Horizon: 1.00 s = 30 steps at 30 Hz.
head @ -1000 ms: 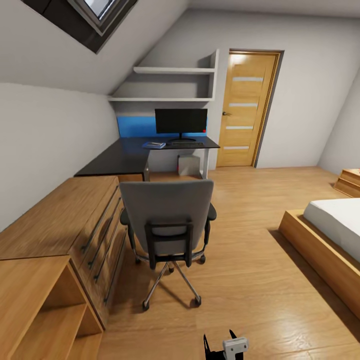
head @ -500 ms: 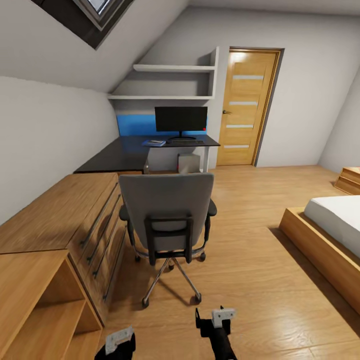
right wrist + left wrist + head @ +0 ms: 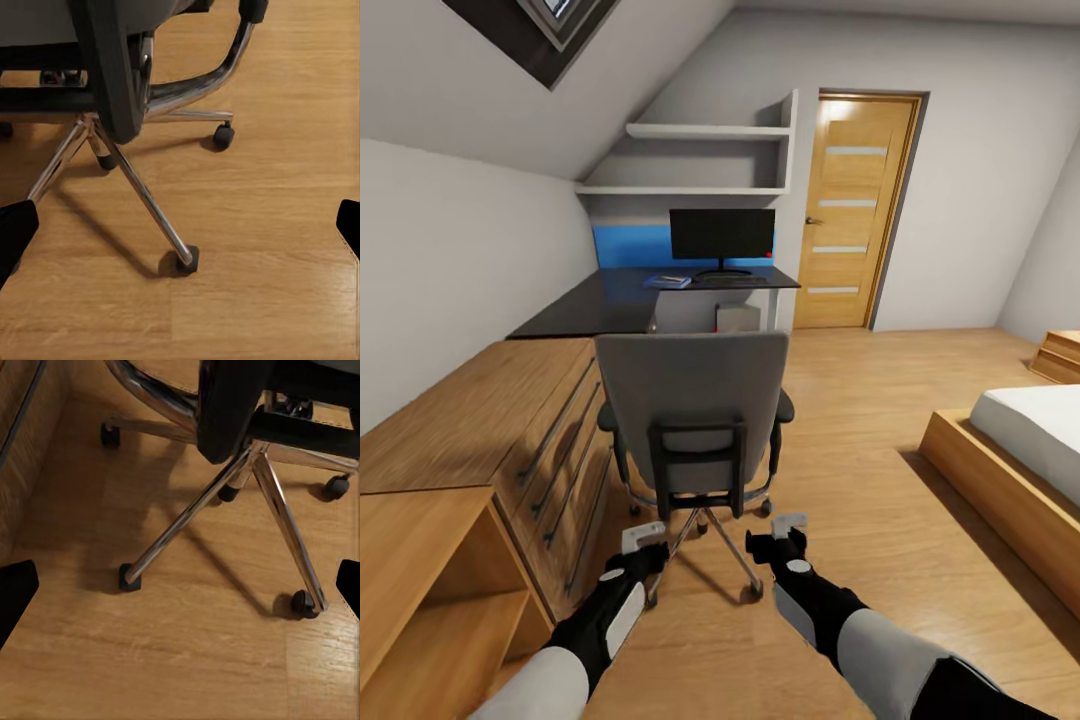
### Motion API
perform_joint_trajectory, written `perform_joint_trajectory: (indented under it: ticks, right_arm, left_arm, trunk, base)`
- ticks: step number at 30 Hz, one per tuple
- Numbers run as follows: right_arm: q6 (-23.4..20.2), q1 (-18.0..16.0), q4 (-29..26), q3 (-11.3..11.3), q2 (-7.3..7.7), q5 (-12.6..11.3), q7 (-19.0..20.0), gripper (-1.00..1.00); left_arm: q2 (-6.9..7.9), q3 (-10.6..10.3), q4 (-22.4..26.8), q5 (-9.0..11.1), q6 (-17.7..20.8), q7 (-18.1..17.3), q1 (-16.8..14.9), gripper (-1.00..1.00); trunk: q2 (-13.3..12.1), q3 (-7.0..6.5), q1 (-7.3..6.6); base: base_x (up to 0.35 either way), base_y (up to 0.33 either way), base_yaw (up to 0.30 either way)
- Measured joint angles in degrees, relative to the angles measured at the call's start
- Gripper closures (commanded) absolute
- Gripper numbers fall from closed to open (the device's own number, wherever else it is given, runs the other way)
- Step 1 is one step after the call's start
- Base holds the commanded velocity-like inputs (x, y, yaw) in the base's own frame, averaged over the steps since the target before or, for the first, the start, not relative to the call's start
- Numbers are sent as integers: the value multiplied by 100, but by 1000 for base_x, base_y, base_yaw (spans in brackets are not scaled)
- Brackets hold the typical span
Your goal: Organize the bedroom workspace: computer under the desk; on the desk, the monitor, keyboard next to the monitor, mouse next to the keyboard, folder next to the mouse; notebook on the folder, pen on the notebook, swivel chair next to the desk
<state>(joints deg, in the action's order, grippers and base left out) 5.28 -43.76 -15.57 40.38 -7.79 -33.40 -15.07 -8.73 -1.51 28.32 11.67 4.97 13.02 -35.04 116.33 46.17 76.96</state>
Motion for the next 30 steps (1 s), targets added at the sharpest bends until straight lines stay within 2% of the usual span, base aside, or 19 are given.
perform_joint_trajectory:
  ticks: [1,2,7,9,11,15,21,23,26,30]
  right_arm:
    - [-437,-261,-4,-15,1,-52,16,-100]
    - [-536,-334,-3,-27,3,-75,20,-100]
    - [-622,-422,11,-26,-3,-102,25,-100]
    - [-603,-427,13,-26,-4,-105,24,-100]
    - [-519,-432,12,-20,-10,-107,11,-100]
    - [-483,-434,7,-39,-12,-141,6,-100]
    - [-533,-435,1,-75,-23,-463,16,-100]
    - [-691,-438,-1,-85,-114,-605,25,-100]
    - [-956,-460,-11,-82,-220,-693,25,-100]
    - [-1246,-636,-22,-93,-220,-725,25,-100]
  left_arm:
    - [-11,-1,-55,4,33,-8,-165,-100]
    - [-15,1,-70,3,89,-13,-201,-100]
    - [-4,-4,-107,-15,323,-24,-249,-100]
    - [13,-2,-108,-15,317,-21,-252,-100]
    - [96,1,-110,-21,222,-14,-256,-100]
    - [118,1,-111,-23,136,-4,-256,-100]
    - [128,1,-111,-19,107,6,-257,-100]
    - [130,1,-111,-15,103,15,-257,-100]
    - [132,1,-112,-11,105,25,-257,-100]
    - [132,1,-112,-8,106,37,-257,-100]
  trunk:
    - [40,16,22]
    - [80,36,44]
    - [281,126,154]
    - [361,162,198]
    - [441,198,242]
    - [602,270,330]
    - [842,378,462]
    - [922,413,505]
    - [1043,467,571]
    - [1203,539,659]
  base:
    - [0,0,0]
    - [0,0,0]
    - [0,0,0]
    - [0,0,0]
    - [0,0,0]
    - [0,0,0]
    - [0,0,0]
    - [0,0,0]
    - [0,0,0]
    - [0,0,0]
